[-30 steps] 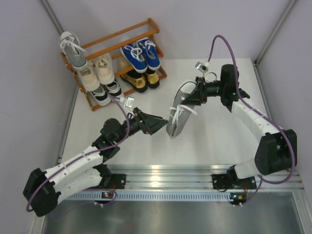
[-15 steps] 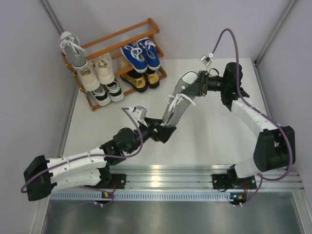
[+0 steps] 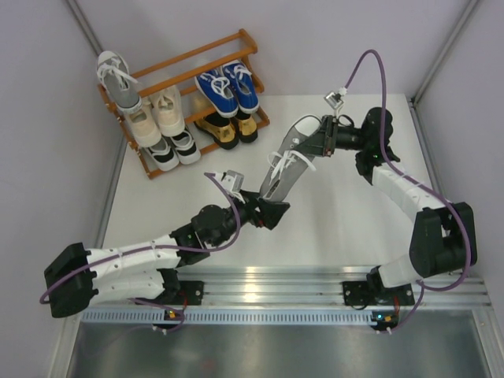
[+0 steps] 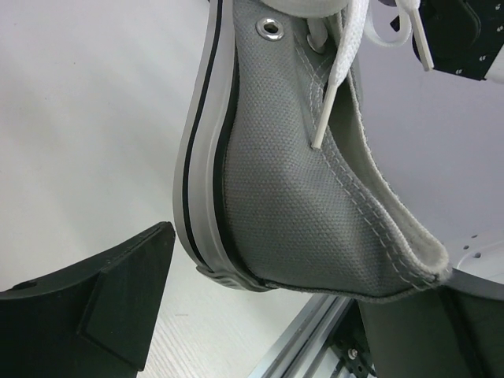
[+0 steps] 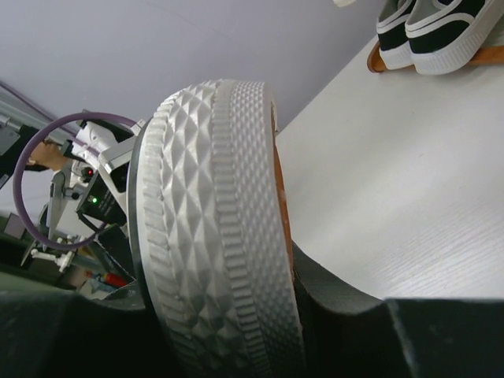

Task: Place and organize the shoes onto the shoe shelf
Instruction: Pick up the shoe at the center of the board.

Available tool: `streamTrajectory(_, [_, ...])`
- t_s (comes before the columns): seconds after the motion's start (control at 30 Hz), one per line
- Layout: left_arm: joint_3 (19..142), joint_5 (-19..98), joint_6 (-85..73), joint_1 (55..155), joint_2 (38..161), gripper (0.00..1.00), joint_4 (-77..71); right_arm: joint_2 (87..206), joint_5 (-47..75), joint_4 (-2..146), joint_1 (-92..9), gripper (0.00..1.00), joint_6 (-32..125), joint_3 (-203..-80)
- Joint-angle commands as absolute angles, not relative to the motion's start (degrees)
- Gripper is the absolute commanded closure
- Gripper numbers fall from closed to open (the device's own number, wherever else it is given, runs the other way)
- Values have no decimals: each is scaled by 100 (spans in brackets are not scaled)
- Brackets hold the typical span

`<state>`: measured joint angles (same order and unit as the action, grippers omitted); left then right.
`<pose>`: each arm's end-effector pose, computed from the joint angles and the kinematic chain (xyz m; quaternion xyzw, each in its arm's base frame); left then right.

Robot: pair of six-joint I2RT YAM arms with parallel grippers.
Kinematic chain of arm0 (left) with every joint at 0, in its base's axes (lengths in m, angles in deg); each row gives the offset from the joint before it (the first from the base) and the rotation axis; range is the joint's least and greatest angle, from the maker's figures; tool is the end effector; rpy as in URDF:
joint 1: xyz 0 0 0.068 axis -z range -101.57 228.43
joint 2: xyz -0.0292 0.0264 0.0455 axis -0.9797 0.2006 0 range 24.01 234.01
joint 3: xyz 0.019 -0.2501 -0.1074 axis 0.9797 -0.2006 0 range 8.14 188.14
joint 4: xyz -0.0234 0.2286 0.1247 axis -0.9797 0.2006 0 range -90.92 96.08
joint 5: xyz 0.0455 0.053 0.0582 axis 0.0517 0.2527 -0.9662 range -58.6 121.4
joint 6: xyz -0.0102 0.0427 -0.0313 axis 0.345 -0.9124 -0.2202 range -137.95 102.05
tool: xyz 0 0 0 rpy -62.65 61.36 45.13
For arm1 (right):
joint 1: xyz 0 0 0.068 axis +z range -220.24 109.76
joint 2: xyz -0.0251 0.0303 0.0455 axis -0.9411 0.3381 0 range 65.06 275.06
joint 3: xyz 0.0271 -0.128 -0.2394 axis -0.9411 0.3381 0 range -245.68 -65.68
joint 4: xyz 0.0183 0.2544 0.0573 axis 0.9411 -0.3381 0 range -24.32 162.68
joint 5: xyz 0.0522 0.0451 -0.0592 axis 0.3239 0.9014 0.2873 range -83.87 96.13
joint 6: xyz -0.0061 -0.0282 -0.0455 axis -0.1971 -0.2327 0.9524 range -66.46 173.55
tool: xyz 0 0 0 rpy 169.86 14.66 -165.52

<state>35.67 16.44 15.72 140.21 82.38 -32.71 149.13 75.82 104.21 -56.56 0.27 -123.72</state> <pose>0.1173 -0.1993 0.2660 0.0788 0.6970 -0.4617 0.5430 0.3080 0.1093 0.3308 -0.2109 0.6624 0.6556 0.2948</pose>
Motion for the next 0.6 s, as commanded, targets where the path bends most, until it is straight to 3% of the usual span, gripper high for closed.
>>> streamTrajectory(0.0, [3803,1409,1974,14022,8220,6,-3819,14802,7724,10960,-5582,100,-147,-12395])
streamTrajectory(0.2, [3636,952,2511,14022,8018,2,-3819,14794,7750,10995,-5582,100,-95,-12360])
streamTrajectory(0.57, [3231,494,3417,14013,7657,4,-3722,14846,7829,11434,-5617,100,-428,-12369])
